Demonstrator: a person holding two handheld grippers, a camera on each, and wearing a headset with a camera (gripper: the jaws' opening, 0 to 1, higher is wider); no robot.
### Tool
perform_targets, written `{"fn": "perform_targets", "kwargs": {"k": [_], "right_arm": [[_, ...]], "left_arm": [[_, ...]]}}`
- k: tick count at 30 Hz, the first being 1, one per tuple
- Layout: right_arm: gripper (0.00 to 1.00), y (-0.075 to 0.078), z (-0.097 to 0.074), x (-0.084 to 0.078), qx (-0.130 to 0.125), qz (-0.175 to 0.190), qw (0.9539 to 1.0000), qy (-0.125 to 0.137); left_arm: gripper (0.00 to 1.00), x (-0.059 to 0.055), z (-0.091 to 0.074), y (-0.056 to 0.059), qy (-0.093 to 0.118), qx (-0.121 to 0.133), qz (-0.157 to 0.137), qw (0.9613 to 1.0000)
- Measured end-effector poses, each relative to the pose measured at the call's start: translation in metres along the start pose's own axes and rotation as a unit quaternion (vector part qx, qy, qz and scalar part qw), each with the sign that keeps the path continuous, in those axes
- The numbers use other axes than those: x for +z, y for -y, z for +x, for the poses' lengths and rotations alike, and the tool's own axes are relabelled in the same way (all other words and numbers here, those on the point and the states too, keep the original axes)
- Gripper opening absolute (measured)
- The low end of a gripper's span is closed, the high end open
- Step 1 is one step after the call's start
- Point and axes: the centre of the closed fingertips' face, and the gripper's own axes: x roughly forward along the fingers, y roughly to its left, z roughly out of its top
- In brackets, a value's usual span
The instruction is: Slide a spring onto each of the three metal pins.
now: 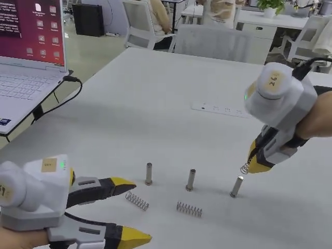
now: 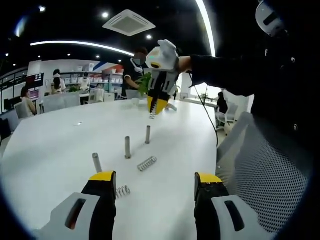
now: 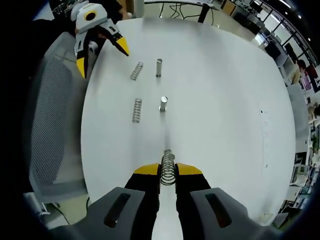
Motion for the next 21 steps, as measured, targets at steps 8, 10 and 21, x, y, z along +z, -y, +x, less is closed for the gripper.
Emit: {"fn": "perform_targets", "kwargs": {"k": [8, 10, 21], "right_arm": [[0.09, 0.008, 0.011, -0.010, 0.004, 0.001, 0.9997, -0.023], [0.09, 0.008, 0.011, -0.010, 0.005, 0.000, 0.9997, -0.025], [0.09, 0.008, 0.020, -0.008, 0.018, 0.000, 0.9993, -0.034]], "left_arm": [[0.59, -0.001, 0.000, 0.000, -0.002, -0.001, 0.000, 1.0000], [0.59, -0.001, 0.001, 0.001, -0.003, -0.001, -0.001, 1.0000], [0.57, 0.000, 0.000, 0.001, -0.002, -0.001, 0.000, 1.0000]]}}
